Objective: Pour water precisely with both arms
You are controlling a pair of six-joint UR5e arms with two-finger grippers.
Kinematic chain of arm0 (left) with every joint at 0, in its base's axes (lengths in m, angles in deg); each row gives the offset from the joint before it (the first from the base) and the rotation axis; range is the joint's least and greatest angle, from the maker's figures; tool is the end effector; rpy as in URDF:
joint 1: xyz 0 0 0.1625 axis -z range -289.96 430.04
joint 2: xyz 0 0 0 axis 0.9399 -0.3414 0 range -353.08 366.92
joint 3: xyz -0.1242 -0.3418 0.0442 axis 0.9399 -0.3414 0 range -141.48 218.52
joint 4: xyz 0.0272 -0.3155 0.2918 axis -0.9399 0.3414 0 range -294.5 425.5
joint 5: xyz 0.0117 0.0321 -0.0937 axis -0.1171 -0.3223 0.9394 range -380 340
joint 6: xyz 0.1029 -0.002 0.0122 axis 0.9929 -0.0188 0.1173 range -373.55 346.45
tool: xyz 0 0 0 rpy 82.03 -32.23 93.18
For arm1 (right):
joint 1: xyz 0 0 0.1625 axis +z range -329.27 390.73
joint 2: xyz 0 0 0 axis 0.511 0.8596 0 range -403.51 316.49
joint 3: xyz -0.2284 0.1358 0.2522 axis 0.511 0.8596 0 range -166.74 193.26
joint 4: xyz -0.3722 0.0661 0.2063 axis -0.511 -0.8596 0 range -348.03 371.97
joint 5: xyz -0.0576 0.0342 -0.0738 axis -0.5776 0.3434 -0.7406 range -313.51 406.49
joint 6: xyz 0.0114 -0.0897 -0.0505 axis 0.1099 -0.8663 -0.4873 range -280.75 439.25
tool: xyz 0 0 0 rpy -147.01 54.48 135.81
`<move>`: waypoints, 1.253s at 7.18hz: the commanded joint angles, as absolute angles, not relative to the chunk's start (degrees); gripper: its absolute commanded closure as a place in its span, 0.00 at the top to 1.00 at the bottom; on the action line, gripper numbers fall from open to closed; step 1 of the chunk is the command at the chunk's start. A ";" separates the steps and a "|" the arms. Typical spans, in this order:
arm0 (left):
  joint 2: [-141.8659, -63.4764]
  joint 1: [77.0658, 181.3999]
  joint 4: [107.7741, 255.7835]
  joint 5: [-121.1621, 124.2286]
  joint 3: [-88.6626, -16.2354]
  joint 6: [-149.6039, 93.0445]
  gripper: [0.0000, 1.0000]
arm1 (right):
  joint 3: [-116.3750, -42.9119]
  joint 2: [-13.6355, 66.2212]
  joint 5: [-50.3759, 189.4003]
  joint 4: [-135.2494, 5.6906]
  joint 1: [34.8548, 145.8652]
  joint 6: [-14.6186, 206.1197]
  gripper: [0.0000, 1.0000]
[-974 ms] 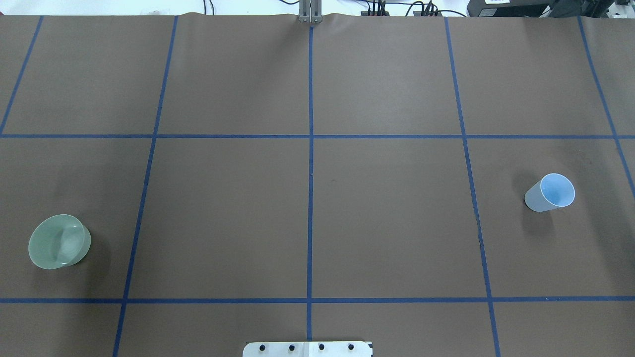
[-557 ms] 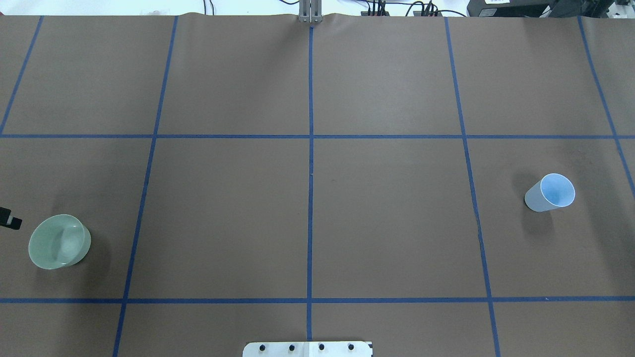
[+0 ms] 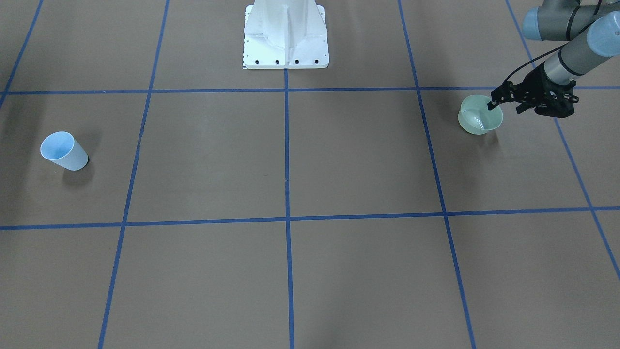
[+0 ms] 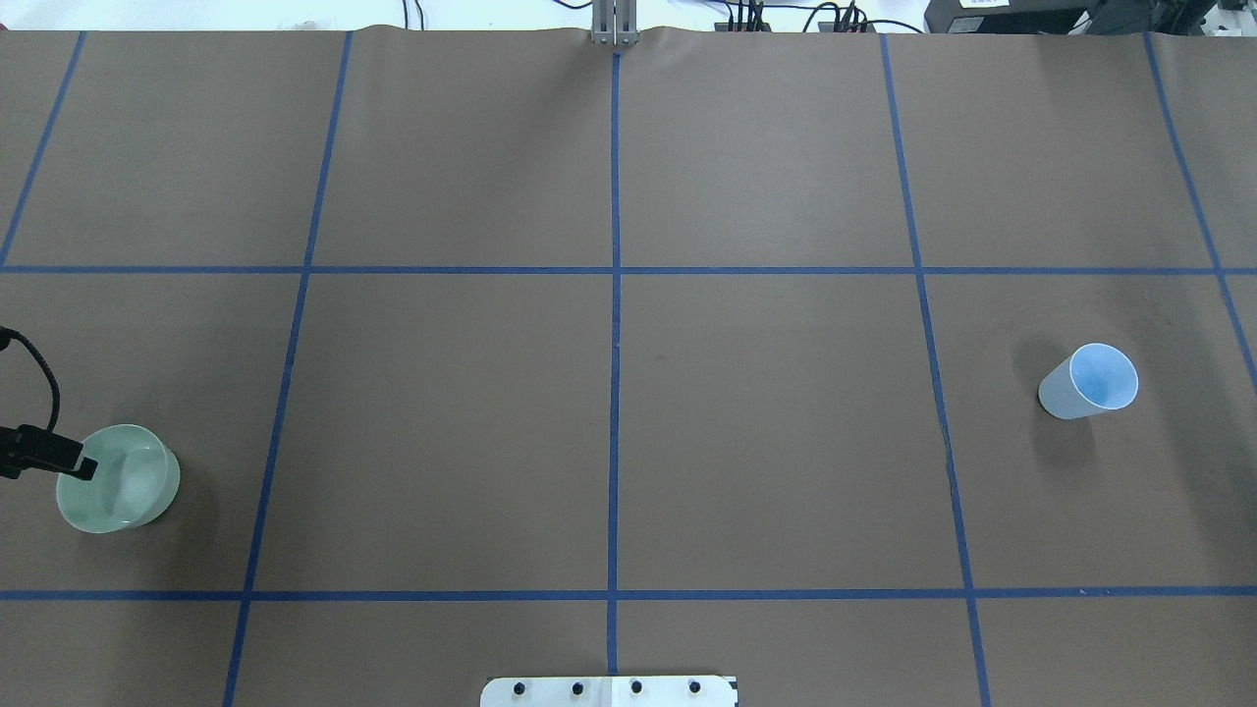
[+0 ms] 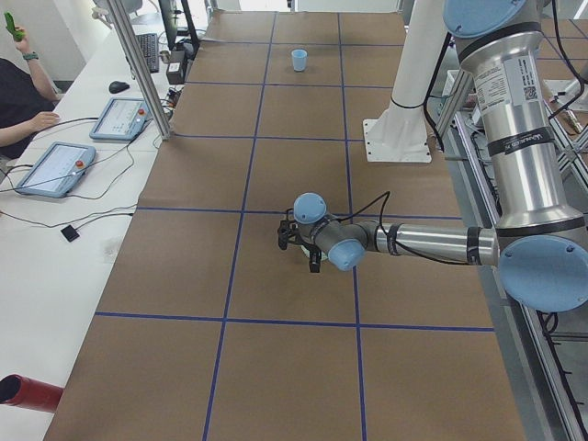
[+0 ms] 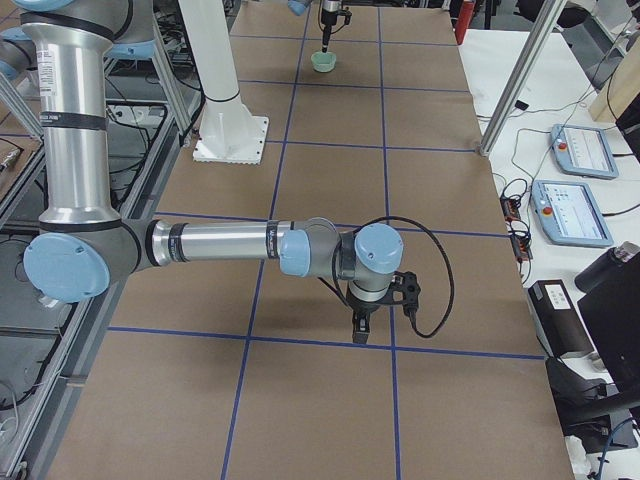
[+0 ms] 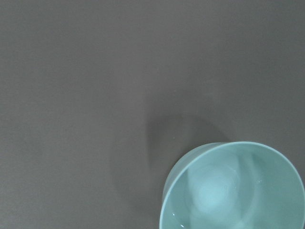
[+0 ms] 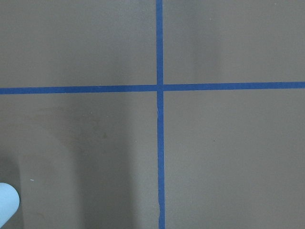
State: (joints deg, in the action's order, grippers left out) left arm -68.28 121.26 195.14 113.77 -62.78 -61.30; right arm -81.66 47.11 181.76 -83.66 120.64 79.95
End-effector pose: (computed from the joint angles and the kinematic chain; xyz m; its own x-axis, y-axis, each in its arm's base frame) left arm 0.2274 -0.3815 0.5433 0.5811 0.0519 -0.8122 -0.1125 0.9935 -0.0170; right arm 0.0590 -0.5025 0.5734 0.7037 0.0275 0.7099 -0.0069 0.9995 -0.0319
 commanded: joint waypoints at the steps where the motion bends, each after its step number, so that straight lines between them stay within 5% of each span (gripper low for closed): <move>1: -70.41 119.18 195.05 113.33 -60.72 -62.85 1.00 | -81.57 47.19 181.75 -83.66 120.64 79.87 0.99; 2: -70.94 119.08 195.14 112.81 -59.84 -63.12 0.97 | -81.57 47.36 181.75 -83.66 120.64 79.95 0.99; 3: -70.95 119.17 195.05 112.63 -59.66 -63.29 0.71 | -81.57 47.45 181.75 -83.66 120.64 79.95 0.99; 4: -70.86 119.17 194.96 112.37 -59.57 -63.47 0.24 | -81.57 47.45 181.75 -83.66 120.64 79.87 0.99; 5: -70.69 119.17 194.96 111.32 -59.57 -63.47 0.00 | -81.57 47.45 181.75 -83.66 120.64 79.86 0.99; 9: -69.90 120.22 193.91 114.10 -63.84 -66.81 0.00 | -81.66 47.45 181.75 -83.66 120.64 79.95 0.99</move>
State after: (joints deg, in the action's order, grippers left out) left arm -70.29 119.64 194.43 112.24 -61.09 -66.42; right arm -81.58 47.42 181.75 -83.66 120.64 79.95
